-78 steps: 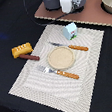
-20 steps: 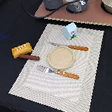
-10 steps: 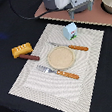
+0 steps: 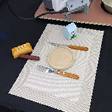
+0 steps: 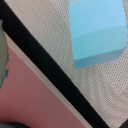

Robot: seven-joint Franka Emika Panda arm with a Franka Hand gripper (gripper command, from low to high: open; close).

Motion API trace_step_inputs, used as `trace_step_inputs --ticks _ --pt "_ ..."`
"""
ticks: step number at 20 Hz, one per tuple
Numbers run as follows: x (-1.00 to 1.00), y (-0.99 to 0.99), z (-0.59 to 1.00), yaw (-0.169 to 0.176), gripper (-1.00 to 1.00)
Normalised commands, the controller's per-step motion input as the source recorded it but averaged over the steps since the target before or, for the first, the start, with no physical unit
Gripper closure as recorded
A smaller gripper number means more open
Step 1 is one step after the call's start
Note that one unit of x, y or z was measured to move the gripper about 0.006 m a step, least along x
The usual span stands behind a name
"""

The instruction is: Interact with the objects in diverse but meaningful ways.

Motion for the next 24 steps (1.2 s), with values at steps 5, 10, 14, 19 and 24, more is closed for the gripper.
trace_step_inputs --ticks 5,10,14,19,24 --pt "-0.18 -0.09 -0.27 0.000 -1.00" --pt "-0.15 -0.16 -0.21 0.001 -1.00" --pt "-0.22 -0.19 -0.22 0.003 -1.00" --pt "-0.16 -0.06 -0.34 0.014 -1.00" --pt "-0.12 0.00 -0.30 0.029 1.00"
